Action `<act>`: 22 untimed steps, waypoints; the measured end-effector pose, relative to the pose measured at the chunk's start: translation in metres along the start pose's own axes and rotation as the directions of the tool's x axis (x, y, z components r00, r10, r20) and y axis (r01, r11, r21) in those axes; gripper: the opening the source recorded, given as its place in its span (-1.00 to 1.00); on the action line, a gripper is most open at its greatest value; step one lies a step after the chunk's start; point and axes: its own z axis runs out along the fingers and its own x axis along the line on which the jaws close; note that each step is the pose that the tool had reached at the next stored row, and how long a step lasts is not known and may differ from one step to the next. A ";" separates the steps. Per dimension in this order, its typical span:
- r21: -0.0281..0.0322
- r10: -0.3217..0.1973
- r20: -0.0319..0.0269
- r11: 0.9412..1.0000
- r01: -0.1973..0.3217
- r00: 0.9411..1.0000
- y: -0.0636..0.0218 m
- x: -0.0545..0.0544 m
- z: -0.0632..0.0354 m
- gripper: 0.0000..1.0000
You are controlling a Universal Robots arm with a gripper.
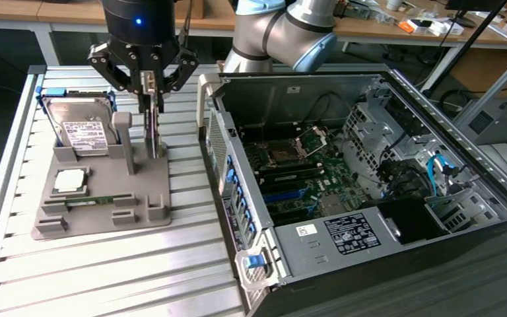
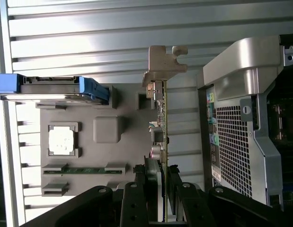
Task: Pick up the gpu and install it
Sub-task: 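Pick up the gpu and move the gpu toward the slot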
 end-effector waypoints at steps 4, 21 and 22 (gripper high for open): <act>0.000 0.000 0.000 1.000 0.000 1.000 0.0001 0.000 -0.0022 -0.40; -0.002 0.000 0.000 1.000 0.000 1.000 0.0008 0.000 -0.0138 -0.40; -0.002 0.000 0.000 1.000 0.000 1.000 0.0008 0.000 -0.0145 -0.40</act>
